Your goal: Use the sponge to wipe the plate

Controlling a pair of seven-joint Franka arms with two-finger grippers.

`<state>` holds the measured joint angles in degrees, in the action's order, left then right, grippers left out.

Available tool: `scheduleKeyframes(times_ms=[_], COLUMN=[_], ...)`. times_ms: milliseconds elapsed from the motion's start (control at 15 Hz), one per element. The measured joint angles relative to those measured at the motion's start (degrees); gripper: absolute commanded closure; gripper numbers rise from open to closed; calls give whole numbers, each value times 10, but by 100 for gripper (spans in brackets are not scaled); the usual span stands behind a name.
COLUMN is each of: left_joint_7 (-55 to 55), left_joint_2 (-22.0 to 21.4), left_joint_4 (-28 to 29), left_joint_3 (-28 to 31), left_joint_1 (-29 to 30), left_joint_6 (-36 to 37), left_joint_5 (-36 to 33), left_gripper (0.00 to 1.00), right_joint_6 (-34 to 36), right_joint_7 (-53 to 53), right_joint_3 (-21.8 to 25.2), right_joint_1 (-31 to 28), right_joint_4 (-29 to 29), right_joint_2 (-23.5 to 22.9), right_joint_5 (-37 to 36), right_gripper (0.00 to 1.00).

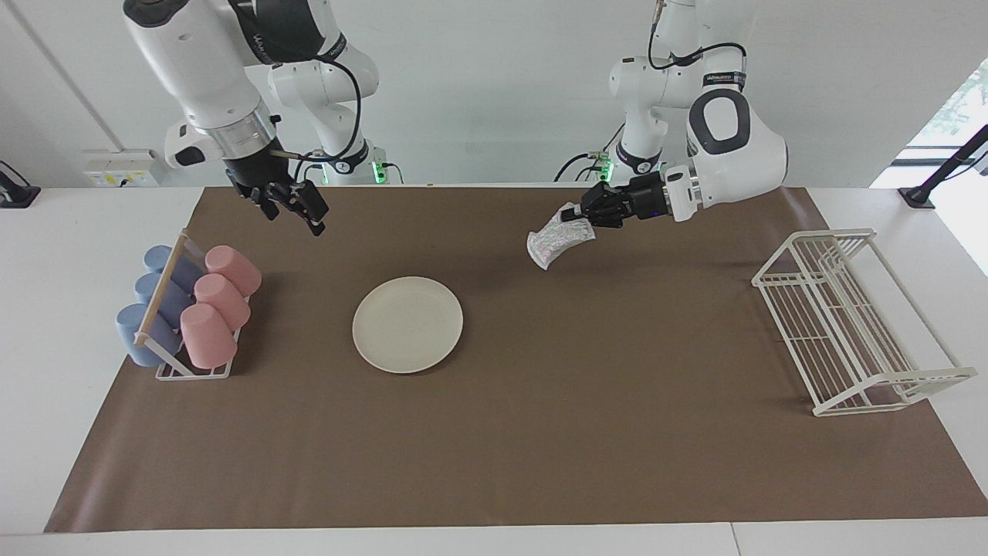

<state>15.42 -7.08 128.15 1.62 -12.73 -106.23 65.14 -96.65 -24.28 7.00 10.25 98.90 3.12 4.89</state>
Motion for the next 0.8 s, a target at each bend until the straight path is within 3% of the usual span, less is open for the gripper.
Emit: scheduleKeyframes(times_ms=[533, 800], left_joint_7=[-64, -138], left_joint_2=[-1, 17], left_joint_4=[-24, -95], left_joint_3=[1, 0], left_joint_1=[72, 79], left_joint_6=[1, 4], left_joint_5=[-201, -350], left_gripper=[100, 100], right_joint_6=[0, -13], right_joint_7=[146, 238], right_joint_3=[-18, -17], right_joint_1=[-21, -49], right_joint_4=[9, 10], right_joint_2=[0, 0], right_joint_5=[-23, -23], right_gripper=[0, 0])
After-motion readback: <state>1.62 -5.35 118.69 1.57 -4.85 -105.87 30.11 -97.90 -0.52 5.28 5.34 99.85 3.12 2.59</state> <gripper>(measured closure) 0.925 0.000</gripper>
